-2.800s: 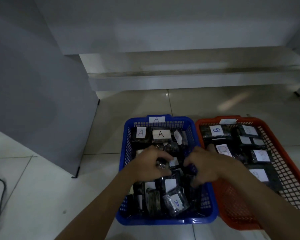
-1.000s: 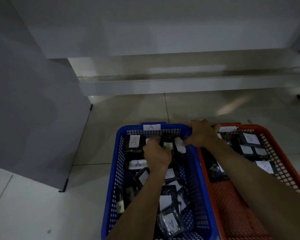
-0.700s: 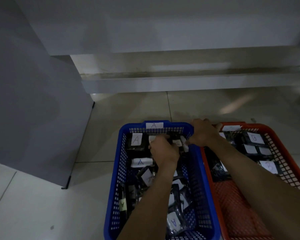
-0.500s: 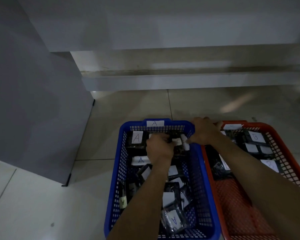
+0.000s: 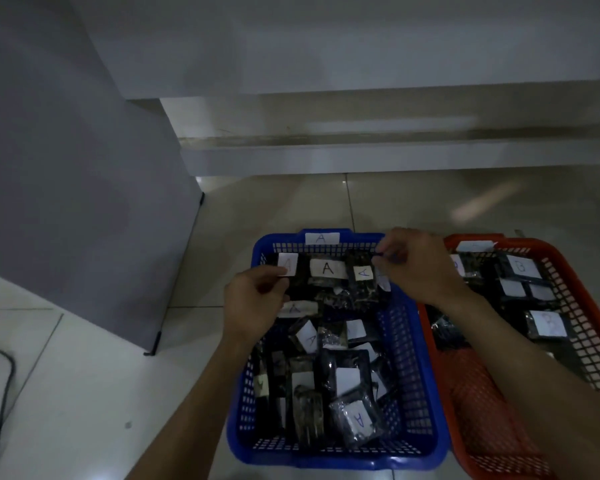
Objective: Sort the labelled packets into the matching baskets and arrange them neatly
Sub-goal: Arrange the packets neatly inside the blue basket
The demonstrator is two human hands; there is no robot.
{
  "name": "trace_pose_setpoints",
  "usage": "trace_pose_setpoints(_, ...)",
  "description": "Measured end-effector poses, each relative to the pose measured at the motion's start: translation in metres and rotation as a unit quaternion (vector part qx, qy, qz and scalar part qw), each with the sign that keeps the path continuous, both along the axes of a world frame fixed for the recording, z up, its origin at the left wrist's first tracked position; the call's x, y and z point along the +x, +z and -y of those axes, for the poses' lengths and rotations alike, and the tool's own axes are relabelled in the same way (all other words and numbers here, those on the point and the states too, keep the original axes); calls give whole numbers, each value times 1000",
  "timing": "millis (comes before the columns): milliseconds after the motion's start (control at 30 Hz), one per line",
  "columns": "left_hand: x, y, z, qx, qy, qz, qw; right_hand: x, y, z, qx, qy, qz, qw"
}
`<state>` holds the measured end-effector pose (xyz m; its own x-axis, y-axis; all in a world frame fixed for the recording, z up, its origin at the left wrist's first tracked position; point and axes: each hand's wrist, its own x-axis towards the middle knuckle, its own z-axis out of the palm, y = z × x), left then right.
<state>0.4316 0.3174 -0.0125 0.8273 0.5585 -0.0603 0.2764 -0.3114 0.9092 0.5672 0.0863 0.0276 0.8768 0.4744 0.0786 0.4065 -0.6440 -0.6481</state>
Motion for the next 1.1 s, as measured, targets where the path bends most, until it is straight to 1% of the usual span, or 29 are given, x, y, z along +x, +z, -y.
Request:
trace_pose_setpoints(33,-10,1,-5,33,-11,1,999,-13,6,-6,-23,26,-58,998)
trace_pose_setpoints(67,-18,2,-9,90,-21,-1,996,-24,8,-13,-67,49,-117,990)
trace_pose_setpoints(100,-24,0,-11,166,-24,-6,986,-35,4,-19,-108,67,-165,978)
trace_pose_setpoints(133,-28,-2,-12,239,-21,-13,971,-45,-4,-24,-134,72,-189,970)
trace_pose_setpoints(167,-30,-5,-13,284,-14,-25,958,-55,-11,-28,-142,70,-192,968)
trace_pose_setpoints(200,-32,-7,-13,297,-2,-36,954,-64,-19,-33,-152,63,-175,971)
trace_pose_setpoints(233,-32,-9,-13,285,13,-43,957,-71,-28,-37,-162,55,-146,974)
trace_pose_setpoints(267,-32,-12,-12,254,29,-50,965,-75,-35,-42,-173,50,-120,976)
trace_pose_setpoints(367,-27,-18,-12,105,78,-74,989,-75,-43,-59,-178,27,-86,980)
trace_pose_setpoints(400,-25,-20,-13,61,76,-85,992,-74,-44,-64,-174,23,-80,981)
trace_pose_setpoints(433,-25,-22,-15,40,61,-93,993,-72,-45,-70,-167,21,-76,983)
trace_pose_setpoints(500,-26,-27,-19,42,36,-90,994,-70,-46,-77,-163,22,-70,984)
trace_pose_setpoints(600,-28,-27,-18,40,41,-65,996,-67,-48,-82,-166,27,-73,983)
trace_pose_setpoints(733,-28,-27,-16,24,48,-51,997,-61,-46,-75,-121,32,-127,984)
trace_pose_setpoints(833,-29,-27,-16,10,46,-48,998,-64,-47,-56,-89,35,-176,980)
trace_pose_setpoints(933,-30,-27,-16,31,45,-43,998,-70,-51,-31,-120,47,-226,966)
trace_pose_setpoints(1100,-30,-20,-8,52,48,-53,996,-67,-48,-7,-92,47,-317,943)
